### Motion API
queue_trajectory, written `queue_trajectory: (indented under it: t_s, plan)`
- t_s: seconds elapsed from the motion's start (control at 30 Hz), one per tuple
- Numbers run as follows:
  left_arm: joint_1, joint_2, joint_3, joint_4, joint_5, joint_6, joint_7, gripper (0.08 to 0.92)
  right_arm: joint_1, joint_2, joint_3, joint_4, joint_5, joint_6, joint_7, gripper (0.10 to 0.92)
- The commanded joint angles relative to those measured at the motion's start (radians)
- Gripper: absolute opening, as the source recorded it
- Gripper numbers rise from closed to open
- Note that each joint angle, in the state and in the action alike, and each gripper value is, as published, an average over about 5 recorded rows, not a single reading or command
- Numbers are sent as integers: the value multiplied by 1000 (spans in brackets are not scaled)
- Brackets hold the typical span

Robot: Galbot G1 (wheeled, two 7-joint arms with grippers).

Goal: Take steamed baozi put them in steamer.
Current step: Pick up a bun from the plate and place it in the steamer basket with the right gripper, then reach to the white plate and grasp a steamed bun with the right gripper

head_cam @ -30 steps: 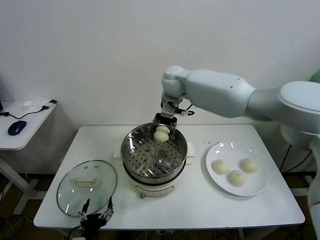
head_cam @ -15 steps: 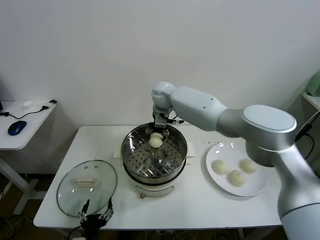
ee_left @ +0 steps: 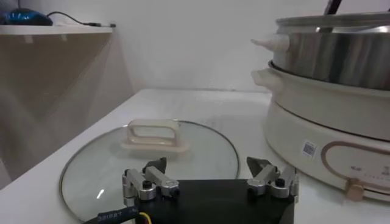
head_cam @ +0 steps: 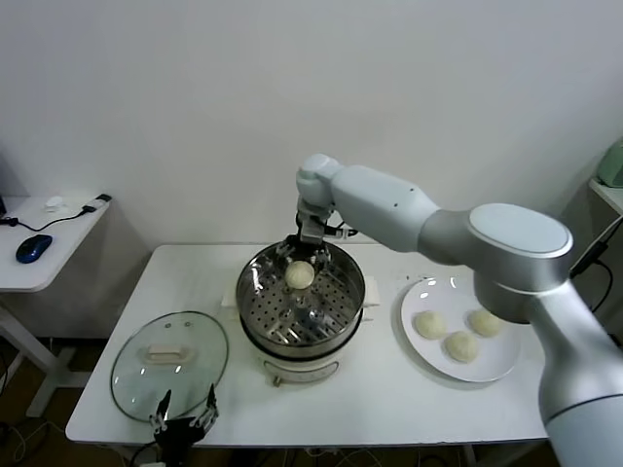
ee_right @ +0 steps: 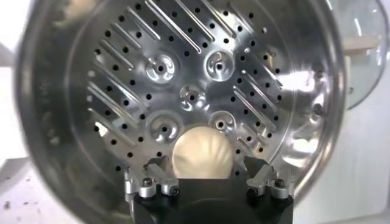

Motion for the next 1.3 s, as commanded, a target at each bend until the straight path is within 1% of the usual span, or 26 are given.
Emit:
queue_trajectory:
  t_s: [0.03, 0.07, 0.13, 0.23, 0.33, 0.4, 0.5, 0.63, 0.9, 1.13, 1.3]
  plan:
    - [-1, -1, -1, -7, 1, 2, -3, 823, 329, -275, -279, 184, 573, -226, -48, 823]
    - [-3, -1, -1, -6, 1, 2, -3, 823, 362, -326, -330, 204, 614, -283, -45, 823]
    - [-6, 2, -3, -3, 0, 2, -3, 823, 421, -436, -440, 247, 641, -413, -32, 823]
    - [-13, 8, -6, 4, -1, 1, -3, 823, 463, -579, -575, 315, 609, -544, 3, 823]
    - [-21, 11, -9, 10, -1, -1, -3, 823, 447, -694, -672, 401, 604, -643, 57, 823]
    - [-26, 12, -11, 12, 0, -1, -3, 823, 401, -755, -699, 464, 613, -733, 111, 823]
    - [-30, 11, -15, 10, -1, 0, -2, 823, 280, -814, -646, 521, 624, -854, 188, 823]
    - [-27, 8, -20, 4, 0, 3, -1, 823, 96, -814, -509, 482, 584, -909, 229, 823]
    - [-23, -5, -20, 8, 9, 5, -1, 823, -178, -703, -267, 312, 514, -947, 263, 823]
    - [-18, -11, -22, 12, 10, 2, -2, 823, -289, -614, -171, 196, 484, -945, 272, 823]
    - [-16, -9, -22, 17, 10, 0, -2, 823, -314, -574, -157, 153, 475, -941, 271, 823]
